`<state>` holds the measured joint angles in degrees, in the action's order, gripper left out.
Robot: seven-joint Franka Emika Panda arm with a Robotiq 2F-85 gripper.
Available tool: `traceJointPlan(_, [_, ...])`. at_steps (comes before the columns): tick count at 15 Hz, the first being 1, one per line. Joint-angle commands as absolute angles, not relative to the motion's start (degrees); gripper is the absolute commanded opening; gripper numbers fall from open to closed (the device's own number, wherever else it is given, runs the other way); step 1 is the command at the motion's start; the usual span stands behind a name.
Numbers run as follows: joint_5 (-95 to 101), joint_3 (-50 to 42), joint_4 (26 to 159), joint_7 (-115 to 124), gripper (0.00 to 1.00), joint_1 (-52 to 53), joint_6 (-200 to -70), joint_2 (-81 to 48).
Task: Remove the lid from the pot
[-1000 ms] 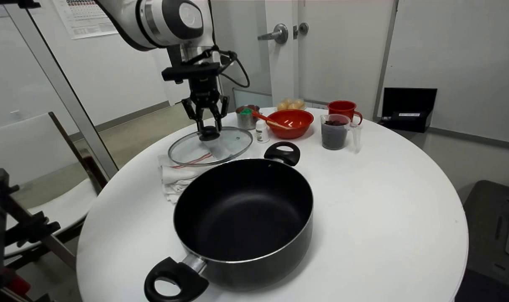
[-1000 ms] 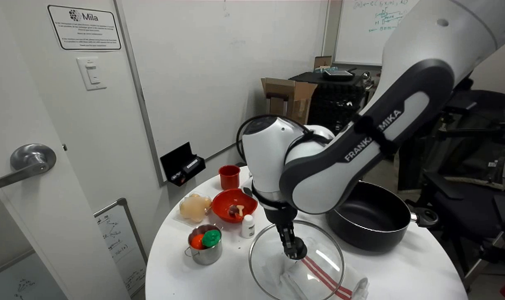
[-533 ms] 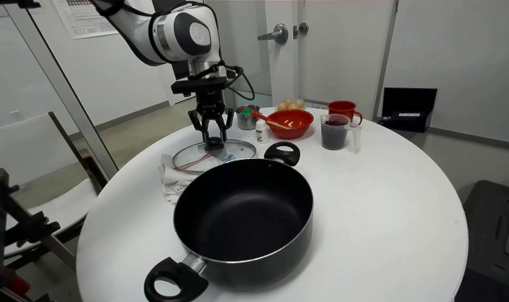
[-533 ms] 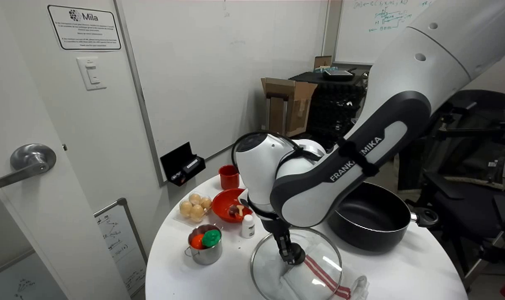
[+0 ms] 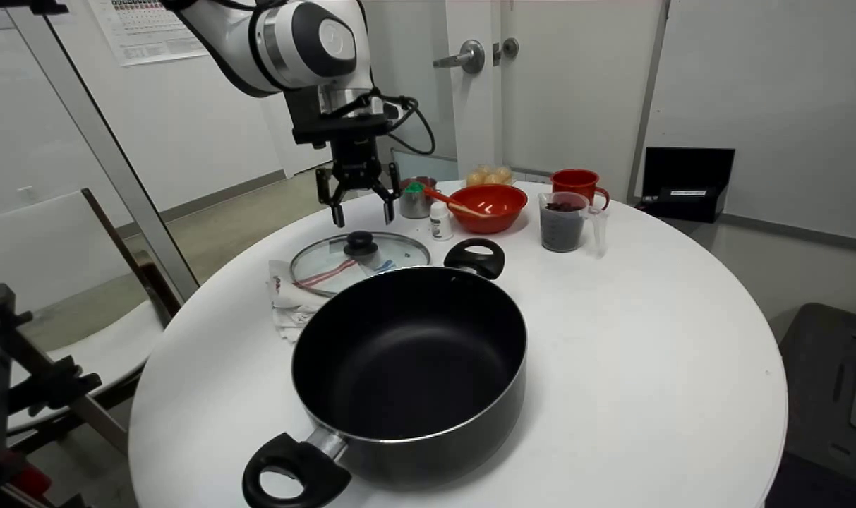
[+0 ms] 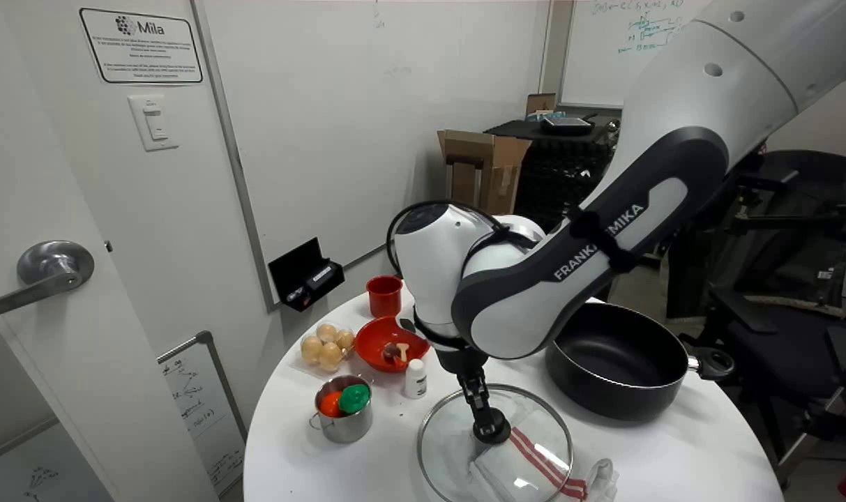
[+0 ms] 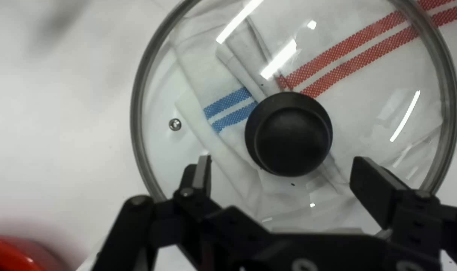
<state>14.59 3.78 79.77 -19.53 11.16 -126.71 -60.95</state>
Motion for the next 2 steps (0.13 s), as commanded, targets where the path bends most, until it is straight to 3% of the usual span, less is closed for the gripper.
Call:
traceJointPlan(1, [15.65,5.17,90.43,-23.21,1.00,8.29,-128.70,-51.34])
traceJointPlan(2, [15.10,5.82,93.02,-24.55,1.00,7.17,-128.58,-48.76])
